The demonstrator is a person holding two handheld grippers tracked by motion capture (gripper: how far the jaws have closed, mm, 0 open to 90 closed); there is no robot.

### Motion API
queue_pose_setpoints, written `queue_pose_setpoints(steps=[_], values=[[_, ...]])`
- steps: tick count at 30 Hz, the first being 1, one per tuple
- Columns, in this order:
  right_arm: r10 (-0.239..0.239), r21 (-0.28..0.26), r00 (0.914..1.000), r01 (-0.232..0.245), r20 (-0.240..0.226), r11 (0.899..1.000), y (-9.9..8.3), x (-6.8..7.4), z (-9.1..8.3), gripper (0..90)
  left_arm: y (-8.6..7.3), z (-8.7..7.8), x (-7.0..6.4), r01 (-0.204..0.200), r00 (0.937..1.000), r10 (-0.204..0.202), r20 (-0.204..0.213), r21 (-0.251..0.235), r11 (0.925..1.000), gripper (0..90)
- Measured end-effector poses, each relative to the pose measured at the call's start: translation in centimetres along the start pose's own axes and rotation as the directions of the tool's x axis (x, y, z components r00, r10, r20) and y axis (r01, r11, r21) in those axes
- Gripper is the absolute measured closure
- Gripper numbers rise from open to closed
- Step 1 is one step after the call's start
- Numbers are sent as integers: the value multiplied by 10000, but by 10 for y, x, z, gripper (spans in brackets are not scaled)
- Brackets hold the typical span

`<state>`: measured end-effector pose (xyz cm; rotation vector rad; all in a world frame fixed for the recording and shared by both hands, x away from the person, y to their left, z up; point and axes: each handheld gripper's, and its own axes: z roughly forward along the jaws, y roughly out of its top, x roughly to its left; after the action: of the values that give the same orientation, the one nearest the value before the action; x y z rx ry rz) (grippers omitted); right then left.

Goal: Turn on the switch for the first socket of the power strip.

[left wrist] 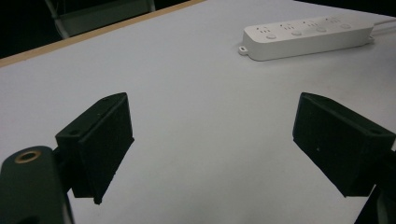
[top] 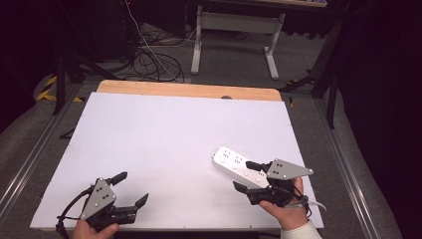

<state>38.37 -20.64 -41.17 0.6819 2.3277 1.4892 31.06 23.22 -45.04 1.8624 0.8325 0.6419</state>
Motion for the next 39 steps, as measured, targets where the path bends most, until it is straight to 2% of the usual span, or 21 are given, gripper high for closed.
queue_pose_setpoints(steps=[3, 8, 18, 22, 25, 30, 33, 34, 39], values=[[17, -115, 9998, -19, -191, 9999, -5, 1, 3, 255, 0, 0, 0, 74, 10000, -74, 5, -29, 10000, 128], [-204, 95, 9988, 209, -442, 9997, -13, 3, 11, 213, 0, -1, 0, 53, 10000, -52, 4, -49, 10000, 128], [91, 145, 9953, -77, -961, 9999, -31, 2, 21, 190, 0, -2, 2, 67, 10000, -67, -12, -85, 9999, 128], [206, 214, 9928, -181, -1180, 9996, -39, 2, 26, 183, 0, -2, 2, 224, 9997, -224, 40, -86, 9997, 128], [230, 374, 9928, -187, -1176, 9991, -45, 3, 29, 182, -1, -1, 3, 118, 9999, -118, 4, -36, 9999, 128], [564, 829, 9911, -466, -1203, 9955, -56, 1, 35, 164, -2, -1, 4, 64, 10000, -64, -35, -28, 10000, 127], [705, 876, 9897, -597, -1249, 9944, -59, 3, 37, 157, -4, -2, 5, 2, 10000, -1, -80, 75, 10000, 122], [696, 923, 9895, -581, -1267, 9940, -61, 5, 37, 150, -5, -2, 6, -72, 9999, 73, -110, 135, 9999, 121], [437, 1217, 9916, -288, -1218, 9922, -63, 7, 39, 135, -7, -4, 9, 223, 9997, -222, -66, 102, 9997, 120]])
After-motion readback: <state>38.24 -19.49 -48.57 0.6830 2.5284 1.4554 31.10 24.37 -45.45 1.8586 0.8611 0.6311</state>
